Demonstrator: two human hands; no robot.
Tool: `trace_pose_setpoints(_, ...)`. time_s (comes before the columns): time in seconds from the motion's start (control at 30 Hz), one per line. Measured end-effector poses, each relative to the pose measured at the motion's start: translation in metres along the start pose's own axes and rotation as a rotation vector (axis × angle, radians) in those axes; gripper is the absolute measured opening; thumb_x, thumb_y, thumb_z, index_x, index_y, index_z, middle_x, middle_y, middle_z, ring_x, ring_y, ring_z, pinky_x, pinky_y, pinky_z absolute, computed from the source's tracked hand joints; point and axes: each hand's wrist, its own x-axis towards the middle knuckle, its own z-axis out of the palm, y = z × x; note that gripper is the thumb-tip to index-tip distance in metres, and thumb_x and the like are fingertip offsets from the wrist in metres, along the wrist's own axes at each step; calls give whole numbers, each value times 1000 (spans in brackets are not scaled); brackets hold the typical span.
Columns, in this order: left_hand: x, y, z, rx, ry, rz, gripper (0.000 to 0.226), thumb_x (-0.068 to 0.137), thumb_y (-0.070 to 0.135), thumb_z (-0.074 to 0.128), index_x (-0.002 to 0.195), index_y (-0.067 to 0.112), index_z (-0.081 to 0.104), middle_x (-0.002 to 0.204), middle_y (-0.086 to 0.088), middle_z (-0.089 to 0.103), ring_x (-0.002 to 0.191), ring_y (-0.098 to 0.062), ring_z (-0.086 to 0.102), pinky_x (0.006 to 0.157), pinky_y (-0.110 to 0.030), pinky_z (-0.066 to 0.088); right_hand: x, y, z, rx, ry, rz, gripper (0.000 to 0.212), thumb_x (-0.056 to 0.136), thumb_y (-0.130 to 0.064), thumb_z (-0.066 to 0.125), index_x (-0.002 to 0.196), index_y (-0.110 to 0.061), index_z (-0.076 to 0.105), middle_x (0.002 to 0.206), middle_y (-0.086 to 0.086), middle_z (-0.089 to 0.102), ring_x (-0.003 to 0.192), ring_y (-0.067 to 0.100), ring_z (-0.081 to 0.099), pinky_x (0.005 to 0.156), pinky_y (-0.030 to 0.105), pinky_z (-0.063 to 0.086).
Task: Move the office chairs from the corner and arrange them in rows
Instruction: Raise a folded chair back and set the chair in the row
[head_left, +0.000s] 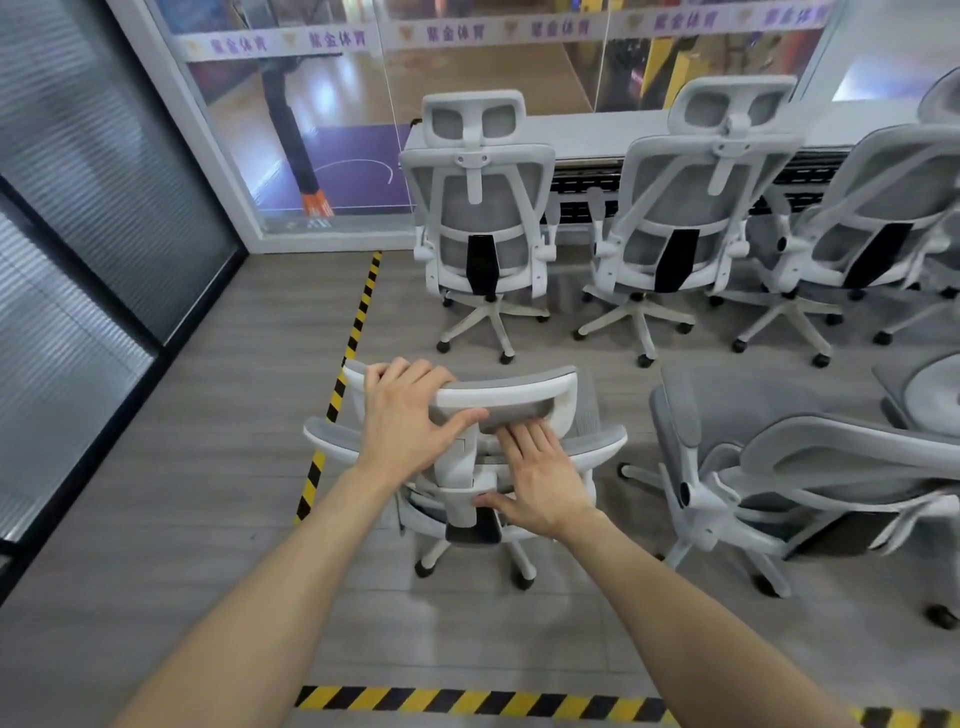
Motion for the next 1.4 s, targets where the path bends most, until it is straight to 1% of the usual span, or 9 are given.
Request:
trace_pose_setpoints(0.17, -2, 2, 1, -7, 2, -1, 51, 92, 81, 66, 97, 30, 69, 96, 14, 64, 95, -17, 55, 96, -46, 40, -1, 0, -1, -2, -14, 12, 108, 90, -91, 47, 158, -7, 45, 152, 10, 51, 145, 32, 44, 136, 49, 21)
trace_pose_setpoints(0.3, -6, 5, -2, -7, -6, -11, 52, 93, 83, 64, 97, 31, 70, 96, 15, 64, 95, -15, 54, 95, -44, 40, -5, -1, 0, 15, 7, 10, 106, 90, -89, 50, 157, -7, 47, 148, 10, 53, 142, 32, 46, 134, 50, 24)
trace_pose_setpoints(0.43, -10, 6, -4, -8, 3, -5, 54, 93, 83, 61, 97, 30, 70, 97, 14, 64, 95, -15, 53, 94, -43, 38, -10, -3, 1, 27, 20, 20, 105, 91, -88, 52, 157, -7, 47, 148, 10, 53, 141, 32, 47, 134, 49, 23)
trace_pose_setpoints(0.63, -14, 13, 0, -3, 5, -5, 55, 92, 84, 65, 98, 29, 71, 97, 13, 65, 94, -16, 55, 95, -45, 40, -20, 1, 5, 50, 69, 13, 103, 90, -86, 60, 154, -5, 52, 145, 11, 55, 139, 33, 50, 132, 49, 27)
trace_pose_setpoints(0.9, -12, 29, 5, -22, 11, 3, 54, 93, 83, 65, 97, 29, 70, 96, 13, 66, 93, -17, 55, 94, -45, 40, -31, 14, -1, 39, 45, 28, 106, 90, -88, 57, 157, -6, 49, 149, 10, 53, 143, 32, 47, 133, 48, 25)
trace_pose_setpoints(1.07, -17, 30, 3, -8, 8, 7, 56, 93, 85, 62, 98, 29, 70, 97, 13, 65, 94, -16, 55, 94, -43, 40, -36, 12, -1, 39, 37, 36, 106, 91, -88, 54, 158, -6, 48, 151, 10, 52, 146, 32, 45, 134, 49, 24)
trace_pose_setpoints(1.4, -18, 30, 1, -21, -6, 13, 52, 93, 83, 64, 97, 32, 70, 97, 15, 65, 95, -14, 53, 94, -43, 39, -40, 6, -6, 17, 6, 54, 107, 91, -89, 52, 159, -8, 46, 154, 9, 50, 149, 32, 42, 136, 47, 20)
